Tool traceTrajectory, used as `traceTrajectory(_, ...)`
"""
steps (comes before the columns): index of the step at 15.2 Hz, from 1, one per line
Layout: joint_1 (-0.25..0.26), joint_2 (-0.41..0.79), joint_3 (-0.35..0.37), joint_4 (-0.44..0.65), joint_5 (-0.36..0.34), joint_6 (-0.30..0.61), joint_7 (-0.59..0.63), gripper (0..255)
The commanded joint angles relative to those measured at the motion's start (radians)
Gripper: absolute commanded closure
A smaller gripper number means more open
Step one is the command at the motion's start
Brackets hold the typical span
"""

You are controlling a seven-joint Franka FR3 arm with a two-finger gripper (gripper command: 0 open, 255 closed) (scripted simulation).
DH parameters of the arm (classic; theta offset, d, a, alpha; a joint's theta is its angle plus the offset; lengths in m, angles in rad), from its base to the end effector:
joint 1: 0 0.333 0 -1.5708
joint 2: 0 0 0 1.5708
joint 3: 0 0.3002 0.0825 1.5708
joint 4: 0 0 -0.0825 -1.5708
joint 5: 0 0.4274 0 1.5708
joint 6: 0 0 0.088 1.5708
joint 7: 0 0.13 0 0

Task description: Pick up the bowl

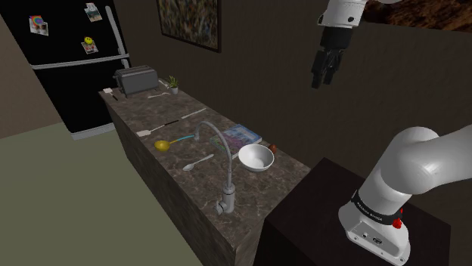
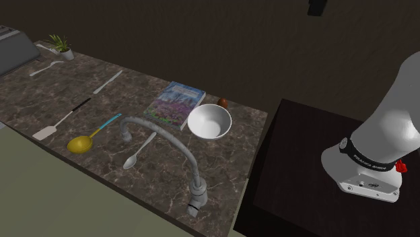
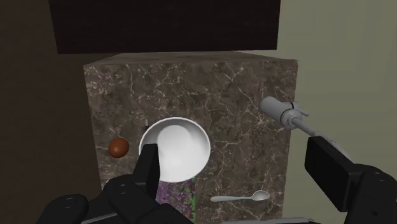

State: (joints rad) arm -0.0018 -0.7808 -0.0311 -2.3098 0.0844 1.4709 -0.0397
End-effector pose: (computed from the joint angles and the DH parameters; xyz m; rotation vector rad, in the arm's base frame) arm 0.3513 -0.0019 0.5703 -3.0324 -0.0340 0.0833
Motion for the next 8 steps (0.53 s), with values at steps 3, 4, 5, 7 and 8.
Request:
traceTrajectory(3, 0.007, 0.012, 0.023, -0.054, -0.006, 0.071, 0.002, 0)
traceTrajectory(4, 0.01, 0.021, 0.034, -0.079, -0.01, 0.107, 0.003, 0)
traceTrajectory(5, 0.013, 0.031, 0.046, -0.103, -0.013, 0.143, 0.004, 0)
traceTrajectory(7, 0.019, 0.056, 0.069, -0.148, -0.02, 0.216, 0.008, 0)
traceTrajectory(8, 0.022, 0.072, 0.08, -0.168, -0.024, 0.254, 0.011, 0)
